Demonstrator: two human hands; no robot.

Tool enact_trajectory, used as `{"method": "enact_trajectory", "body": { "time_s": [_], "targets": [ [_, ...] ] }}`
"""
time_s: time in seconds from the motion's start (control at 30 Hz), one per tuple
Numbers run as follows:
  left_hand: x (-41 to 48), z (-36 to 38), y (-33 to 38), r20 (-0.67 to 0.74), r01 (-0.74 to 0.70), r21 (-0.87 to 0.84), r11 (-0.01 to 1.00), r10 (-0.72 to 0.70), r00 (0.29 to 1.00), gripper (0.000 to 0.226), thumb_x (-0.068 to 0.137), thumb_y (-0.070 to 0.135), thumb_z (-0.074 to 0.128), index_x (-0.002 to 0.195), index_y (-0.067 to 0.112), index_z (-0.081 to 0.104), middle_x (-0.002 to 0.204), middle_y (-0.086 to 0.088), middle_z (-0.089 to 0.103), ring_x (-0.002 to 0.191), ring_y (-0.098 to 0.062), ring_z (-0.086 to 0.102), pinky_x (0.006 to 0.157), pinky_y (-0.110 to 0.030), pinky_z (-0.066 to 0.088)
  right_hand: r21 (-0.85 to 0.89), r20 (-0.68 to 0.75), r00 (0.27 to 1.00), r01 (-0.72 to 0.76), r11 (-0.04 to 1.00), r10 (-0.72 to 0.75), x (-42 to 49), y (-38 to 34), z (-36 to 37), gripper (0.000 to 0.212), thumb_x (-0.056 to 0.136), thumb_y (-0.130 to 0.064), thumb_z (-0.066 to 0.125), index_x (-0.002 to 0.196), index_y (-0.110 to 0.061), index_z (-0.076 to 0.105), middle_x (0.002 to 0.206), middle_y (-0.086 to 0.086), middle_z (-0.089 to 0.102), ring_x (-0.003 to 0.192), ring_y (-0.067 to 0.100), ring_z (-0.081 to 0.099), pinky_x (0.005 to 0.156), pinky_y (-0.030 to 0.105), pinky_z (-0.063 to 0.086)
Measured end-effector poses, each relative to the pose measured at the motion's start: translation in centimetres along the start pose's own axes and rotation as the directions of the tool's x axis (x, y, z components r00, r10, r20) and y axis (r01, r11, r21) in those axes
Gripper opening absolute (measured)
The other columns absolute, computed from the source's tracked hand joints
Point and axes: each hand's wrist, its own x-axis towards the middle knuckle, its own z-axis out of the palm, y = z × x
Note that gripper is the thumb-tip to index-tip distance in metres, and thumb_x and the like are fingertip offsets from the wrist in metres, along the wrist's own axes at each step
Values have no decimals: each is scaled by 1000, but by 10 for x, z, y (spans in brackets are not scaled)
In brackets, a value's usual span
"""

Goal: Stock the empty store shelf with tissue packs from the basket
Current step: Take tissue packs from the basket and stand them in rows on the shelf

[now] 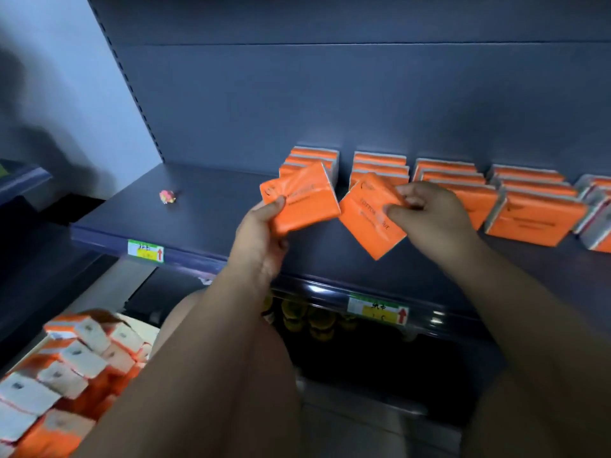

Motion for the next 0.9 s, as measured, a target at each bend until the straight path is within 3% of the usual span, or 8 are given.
{"method": "enact_trajectory", "body": {
  "time_s": [0.13, 0.2, 0.27, 0.37, 0.5, 0.6, 0.7, 0.9],
  "targets": [
    [33, -11, 13, 40, -80, 94, 992, 77, 996, 28, 96, 15, 64, 123, 20, 69, 90, 8, 72, 71, -8, 60, 54, -22, 37, -84, -11, 998, 61, 995, -62, 8, 4, -2, 32, 89, -20, 75, 120, -26, 71, 107, -10, 72, 102, 7, 67, 91, 25, 50],
    [43, -10, 14, -9, -165, 96, 982, 167, 986, 45, 93, 6, 68, 134, 24, 61, 98, 4, 77, 80, -13, 69, 63, -27, 50, -104, -6, 996, 87, 991, -88, 10, 9, -3, 34, 88, -20, 77, 121, -27, 72, 106, -12, 72, 102, 5, 66, 93, 25, 50],
    [56, -10, 12, -35, -273, 194, 942, 284, 958, 57, 92, -2, 68, 134, 34, 56, 90, 8, 75, 83, -13, 69, 74, -32, 56, -119, -21, 994, 103, 988, -106, 16, 13, -6, 33, 88, -18, 77, 118, -30, 73, 104, -16, 71, 98, 3, 65, 93, 27, 51],
    [76, -14, 13, 47, -377, 357, 855, 387, 921, 56, 86, -2, 69, 129, 34, 61, 93, 1, 67, 92, -18, 64, 86, -41, 55, -143, -25, 990, 133, 981, -138, 25, 16, -7, 33, 87, -18, 77, 118, -30, 73, 104, -17, 72, 100, 3, 66, 96, 30, 52],
    [100, -26, 12, 187, -472, 495, 730, 440, 878, 44, 74, 1, 67, 109, 27, 62, 99, 6, 68, 93, -9, 62, 85, -31, 50, -194, 12, 983, 182, 964, -183, 32, 21, -5, 35, 87, -19, 79, 121, -27, 73, 112, -16, 71, 108, 3, 63, 95, 23, 45],
    [116, -34, 12, 191, -498, 599, 627, 492, 850, 43, 71, 1, 64, 102, 31, 65, 104, 14, 67, 101, -5, 61, 96, -37, 51, -280, 64, 966, 258, 925, -250, 37, 25, -7, 39, 86, -20, 79, 124, -25, 73, 122, -13, 71, 114, 4, 61, 95, 15, 39],
    [124, -35, 11, 196, -502, 681, 532, 529, 826, 42, 74, 7, 66, 101, 39, 68, 109, 17, 70, 108, -8, 60, 108, -45, 49, -342, 112, 946, 325, 882, -306, 41, 28, -8, 41, 86, -18, 80, 126, -23, 72, 127, -5, 71, 119, 13, 61, 99, 18, 37],
    [130, -26, 7, 218, -495, 707, 505, 510, 832, 42, 79, 4, 71, 102, 40, 69, 125, -2, 70, 99, -11, 65, 95, -38, 57, -438, 187, 926, 378, 815, -329, 53, 35, -3, 43, 87, -23, 78, 129, -24, 70, 127, 0, 70, 122, 26, 58, 102, 33, 42]
  ]
}}
